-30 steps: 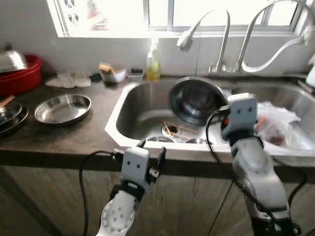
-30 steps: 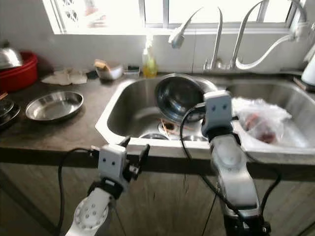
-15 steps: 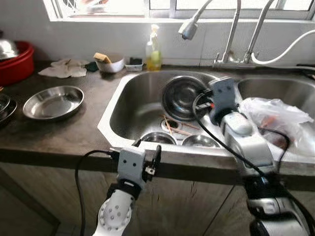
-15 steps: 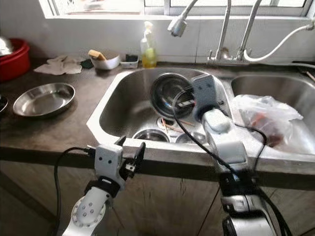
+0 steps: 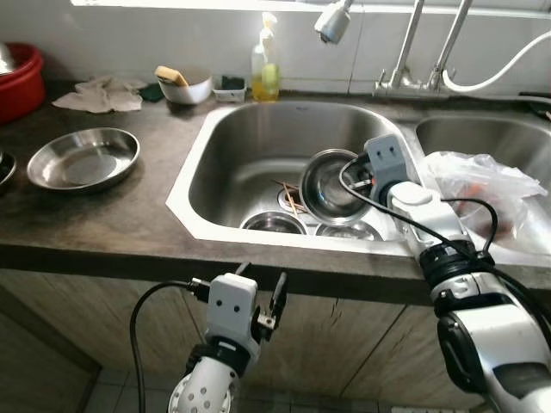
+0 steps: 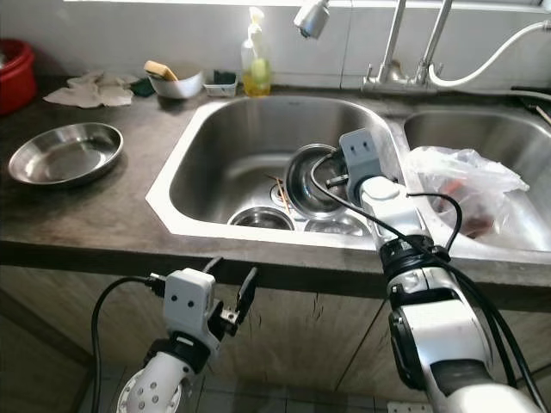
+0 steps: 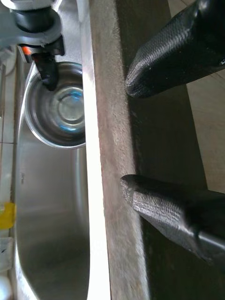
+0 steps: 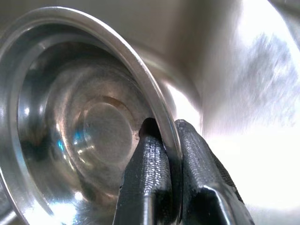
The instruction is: Kitchen organization
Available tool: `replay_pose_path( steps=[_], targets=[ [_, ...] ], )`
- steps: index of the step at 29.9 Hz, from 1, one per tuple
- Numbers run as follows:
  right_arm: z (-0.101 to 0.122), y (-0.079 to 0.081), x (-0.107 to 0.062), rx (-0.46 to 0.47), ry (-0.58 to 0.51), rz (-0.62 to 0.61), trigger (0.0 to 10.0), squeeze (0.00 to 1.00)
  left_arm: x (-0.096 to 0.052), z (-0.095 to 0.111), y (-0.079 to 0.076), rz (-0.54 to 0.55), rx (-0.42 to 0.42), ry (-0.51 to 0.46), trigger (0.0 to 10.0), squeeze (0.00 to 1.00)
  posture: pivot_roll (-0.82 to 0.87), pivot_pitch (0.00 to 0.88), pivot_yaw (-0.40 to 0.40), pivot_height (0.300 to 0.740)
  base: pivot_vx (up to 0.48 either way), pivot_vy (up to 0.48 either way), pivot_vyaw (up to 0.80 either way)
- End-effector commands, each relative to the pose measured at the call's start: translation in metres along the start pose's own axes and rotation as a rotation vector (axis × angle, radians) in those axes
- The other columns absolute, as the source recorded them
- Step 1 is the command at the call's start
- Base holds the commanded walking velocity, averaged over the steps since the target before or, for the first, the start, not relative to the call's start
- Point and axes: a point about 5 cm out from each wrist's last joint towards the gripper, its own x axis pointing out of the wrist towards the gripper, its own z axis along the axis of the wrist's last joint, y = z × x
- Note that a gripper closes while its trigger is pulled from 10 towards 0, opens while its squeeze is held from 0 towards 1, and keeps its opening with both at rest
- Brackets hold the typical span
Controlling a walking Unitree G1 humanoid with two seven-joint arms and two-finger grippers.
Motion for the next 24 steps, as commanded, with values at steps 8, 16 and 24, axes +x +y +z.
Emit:
replay_pose_path(
  steps=[8, 16, 24],
  targets=[
    [-0.007, -0.001, 0.005, 0.055, 0.027, 0.009, 10.0, 0.00, -0.009, 0.007, -0.004, -0.018, 0.001, 0.013, 10.0, 0.00, 0.14, 0.226, -0.037, 0.740, 0.000, 0.000, 0.00],
    [-0.007, -0.002, 0.006, 0.077, 0.010, -0.002, 10.0, 1.00, -0.004, 0.010, 0.006, -0.002, 0.025, 0.005, 10.0, 0.00, 0.14, 0.217, -0.033, 0.740, 0.000, 0.000, 0.00],
    [0.003, -0.005, 0.003, 0.076, -0.062, -0.046, 10.0, 1.00, 0.002, 0.008, 0.008, -0.001, 0.030, 0.005, 10.0, 0.00, 0.14, 0.190, -0.033, 0.740, 0.000, 0.000, 0.00]
  ],
)
